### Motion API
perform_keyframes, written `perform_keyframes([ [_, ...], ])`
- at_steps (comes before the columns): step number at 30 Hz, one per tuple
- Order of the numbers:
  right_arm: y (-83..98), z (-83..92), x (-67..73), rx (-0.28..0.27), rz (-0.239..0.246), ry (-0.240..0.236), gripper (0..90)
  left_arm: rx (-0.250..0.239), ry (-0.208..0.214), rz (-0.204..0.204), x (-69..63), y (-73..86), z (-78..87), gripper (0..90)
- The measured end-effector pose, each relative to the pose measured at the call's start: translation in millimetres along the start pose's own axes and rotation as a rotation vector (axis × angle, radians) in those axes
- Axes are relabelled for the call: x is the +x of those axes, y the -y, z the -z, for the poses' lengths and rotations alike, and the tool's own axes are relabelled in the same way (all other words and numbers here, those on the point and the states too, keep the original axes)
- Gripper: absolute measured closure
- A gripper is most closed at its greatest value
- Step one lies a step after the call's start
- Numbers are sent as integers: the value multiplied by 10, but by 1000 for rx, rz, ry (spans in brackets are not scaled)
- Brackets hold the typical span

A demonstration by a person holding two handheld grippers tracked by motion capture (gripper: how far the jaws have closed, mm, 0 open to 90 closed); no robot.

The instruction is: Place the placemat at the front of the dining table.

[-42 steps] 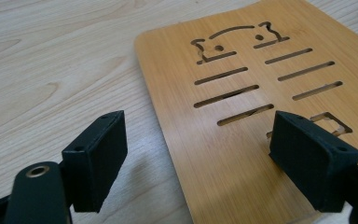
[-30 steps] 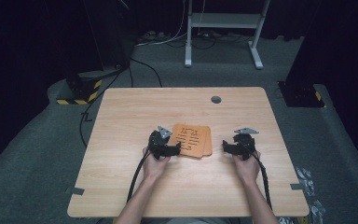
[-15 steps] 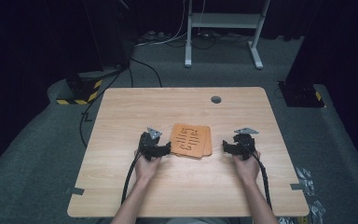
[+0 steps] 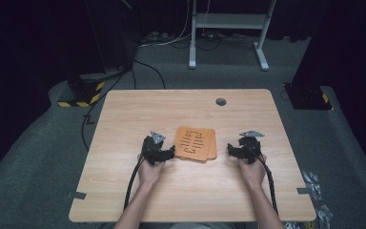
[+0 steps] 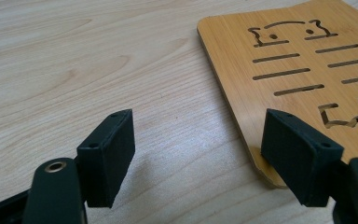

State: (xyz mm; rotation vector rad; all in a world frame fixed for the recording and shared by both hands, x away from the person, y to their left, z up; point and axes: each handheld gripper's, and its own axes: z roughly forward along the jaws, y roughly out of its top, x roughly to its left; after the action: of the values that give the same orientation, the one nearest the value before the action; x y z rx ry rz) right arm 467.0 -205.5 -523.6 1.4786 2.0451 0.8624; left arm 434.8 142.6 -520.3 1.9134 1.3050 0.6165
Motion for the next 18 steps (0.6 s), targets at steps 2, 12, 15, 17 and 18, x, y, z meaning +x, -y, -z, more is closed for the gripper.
perform_keyframes([
  [2, 0, 0, -2, 0, 2, 1, 210, -3, 0, -4, -1, 1, -1, 261],
  [12, 0, 0, 0, 0, 0, 1, 210, 1, -3, -13, 0, 17, -33, 272],
  [15, 0, 0, 1, -1, -1, 1, 210, 2, -7, -20, 1, 21, -38, 274],
  [17, 0, 0, 0, -1, 0, 1, 210, 2, -6, -18, 5, 23, -37, 274],
  [18, 0, 0, 0, 0, 0, 1, 211, 1, -6, -14, 5, 25, -39, 274],
])
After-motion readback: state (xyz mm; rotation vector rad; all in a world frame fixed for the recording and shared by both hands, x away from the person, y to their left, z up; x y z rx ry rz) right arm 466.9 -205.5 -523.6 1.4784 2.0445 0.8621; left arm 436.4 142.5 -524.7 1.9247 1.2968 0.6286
